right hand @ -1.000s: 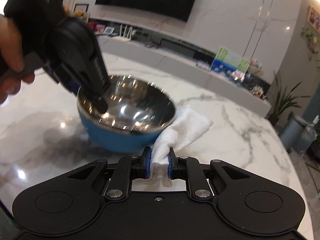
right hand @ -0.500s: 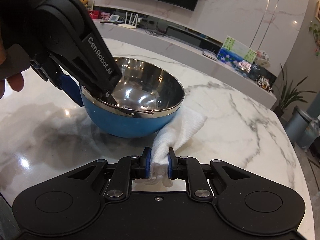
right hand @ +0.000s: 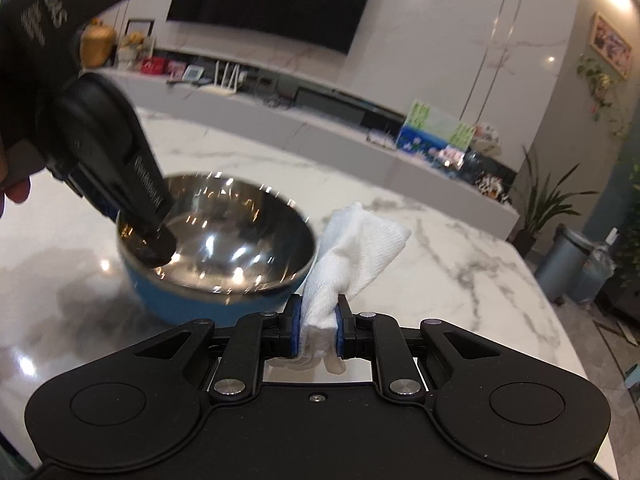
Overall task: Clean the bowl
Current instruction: 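Wipe the cloth around the bowl's blue exterior with the right gripper while the left gripper turns the bowl, then pull the cloth away from the bowl wall with the right gripper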
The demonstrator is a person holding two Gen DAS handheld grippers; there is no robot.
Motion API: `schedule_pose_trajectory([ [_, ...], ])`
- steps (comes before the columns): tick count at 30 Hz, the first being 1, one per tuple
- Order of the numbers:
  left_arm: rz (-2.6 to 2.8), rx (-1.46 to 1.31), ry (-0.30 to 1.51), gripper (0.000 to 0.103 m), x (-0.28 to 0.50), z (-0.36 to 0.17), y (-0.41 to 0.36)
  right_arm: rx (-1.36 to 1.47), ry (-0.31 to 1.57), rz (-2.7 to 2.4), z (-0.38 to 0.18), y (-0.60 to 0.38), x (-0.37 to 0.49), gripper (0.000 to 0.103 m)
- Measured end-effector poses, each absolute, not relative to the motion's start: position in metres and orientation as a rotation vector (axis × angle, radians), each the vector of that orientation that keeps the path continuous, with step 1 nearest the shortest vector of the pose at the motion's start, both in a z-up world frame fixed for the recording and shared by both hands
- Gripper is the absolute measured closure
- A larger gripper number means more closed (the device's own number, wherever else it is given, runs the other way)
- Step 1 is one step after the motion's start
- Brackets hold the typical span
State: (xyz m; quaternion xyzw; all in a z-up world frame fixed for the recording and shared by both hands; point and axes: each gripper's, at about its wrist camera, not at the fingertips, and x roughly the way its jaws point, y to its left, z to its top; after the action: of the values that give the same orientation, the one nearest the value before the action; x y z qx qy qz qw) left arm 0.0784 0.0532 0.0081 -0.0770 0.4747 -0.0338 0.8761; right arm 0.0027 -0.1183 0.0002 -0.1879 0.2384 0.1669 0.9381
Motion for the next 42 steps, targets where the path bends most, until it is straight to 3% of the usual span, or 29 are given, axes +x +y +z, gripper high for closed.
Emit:
schedule_pose_trajectory([
  [15,-0.057,-0.165,0.941,0.085,0.069,0.008,0.051,-0.350,0.660,0.317,-0.014,-0.125,0.018,0.087],
  [16,-0.056,-0.168,0.938,0.083,0.068,0.008,0.050,-0.350,0.666,0.304,-0.015,-0.126,0.019,0.085],
  [19,-0.052,-0.171,0.927,0.079,0.066,0.009,0.049,-0.367,0.651,0.240,-0.015,-0.127,0.019,0.055],
  [20,-0.049,-0.168,0.923,0.079,0.065,0.009,0.048,-0.374,0.636,0.225,-0.014,-0.127,0.019,0.054],
  [25,-0.037,-0.161,0.905,0.076,0.061,0.010,0.045,-0.426,0.546,0.234,-0.010,-0.119,0.008,0.057],
  [28,-0.042,-0.162,0.903,0.072,0.059,0.009,0.044,-0.460,0.556,0.272,-0.014,-0.114,0.006,0.065],
  [34,-0.048,-0.168,0.911,0.070,0.059,0.007,0.044,-0.474,0.623,0.243,-0.027,-0.116,0.015,0.066],
  [42,-0.052,-0.179,0.916,0.070,0.057,0.006,0.044,-0.437,0.638,0.219,-0.032,-0.124,0.024,0.080],
])
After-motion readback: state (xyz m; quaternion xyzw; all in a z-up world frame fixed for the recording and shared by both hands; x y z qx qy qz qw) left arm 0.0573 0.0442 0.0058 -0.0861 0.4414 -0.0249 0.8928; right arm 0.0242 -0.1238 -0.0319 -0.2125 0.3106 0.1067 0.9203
